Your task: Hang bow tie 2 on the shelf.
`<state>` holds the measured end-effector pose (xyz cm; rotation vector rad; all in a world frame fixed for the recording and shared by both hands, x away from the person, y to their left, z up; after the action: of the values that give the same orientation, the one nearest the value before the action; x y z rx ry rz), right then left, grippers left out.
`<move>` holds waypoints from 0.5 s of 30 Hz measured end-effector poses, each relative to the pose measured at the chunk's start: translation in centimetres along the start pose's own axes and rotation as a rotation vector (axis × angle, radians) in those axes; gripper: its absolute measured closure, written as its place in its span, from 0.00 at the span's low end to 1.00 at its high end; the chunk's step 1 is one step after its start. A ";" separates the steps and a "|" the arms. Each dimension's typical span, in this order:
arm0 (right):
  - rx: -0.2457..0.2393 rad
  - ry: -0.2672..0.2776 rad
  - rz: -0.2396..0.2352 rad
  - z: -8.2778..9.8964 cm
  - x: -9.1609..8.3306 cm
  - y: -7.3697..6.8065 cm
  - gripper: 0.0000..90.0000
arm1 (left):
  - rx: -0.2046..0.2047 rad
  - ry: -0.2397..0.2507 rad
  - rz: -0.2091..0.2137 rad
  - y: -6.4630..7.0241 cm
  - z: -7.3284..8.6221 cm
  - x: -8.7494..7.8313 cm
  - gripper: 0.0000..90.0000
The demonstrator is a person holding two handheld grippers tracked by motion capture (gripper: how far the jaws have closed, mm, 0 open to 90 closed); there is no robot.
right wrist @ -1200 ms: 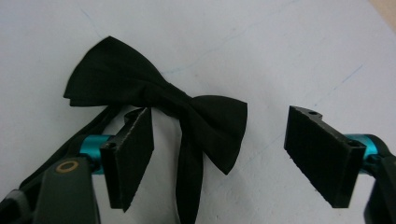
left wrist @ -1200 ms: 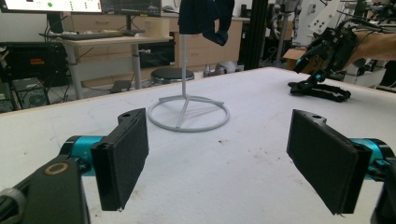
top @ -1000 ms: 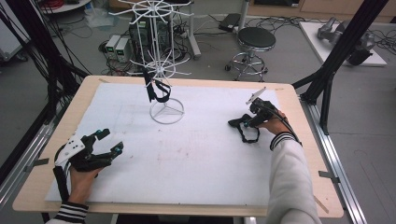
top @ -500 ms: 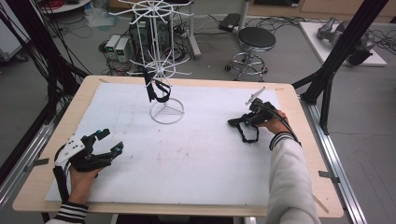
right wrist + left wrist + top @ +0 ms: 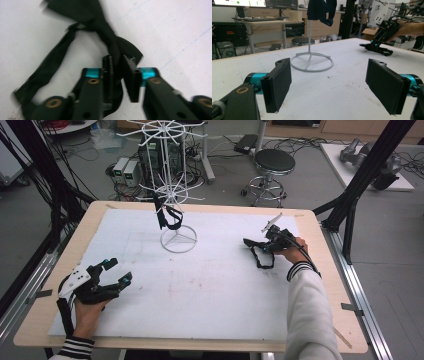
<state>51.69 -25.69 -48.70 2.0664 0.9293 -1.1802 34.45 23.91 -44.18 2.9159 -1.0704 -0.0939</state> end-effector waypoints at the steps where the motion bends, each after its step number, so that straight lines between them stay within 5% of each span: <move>1: 0.012 0.010 -0.005 -0.1 0.0 0.0 0.93 | 0.000 0.001 0.000 0.0 0.0 0.0 0.24; 15: 0.032 0.036 -0.022 -0.6 -0.3 -0.4 0.94 | -0.005 0.004 0.000 0.0 -0.1 0.0 0.24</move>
<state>51.53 -25.04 -48.20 2.1146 0.9587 -1.1801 34.40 23.91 -44.11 2.9100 -1.0683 -0.0900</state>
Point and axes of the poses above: each handheld gripper's, and its own axes: x roughly forward along the jaws, z roughly out of its underside, y roughly to its right, the point moved 8 cm from there along x, roughly forward along the jaws
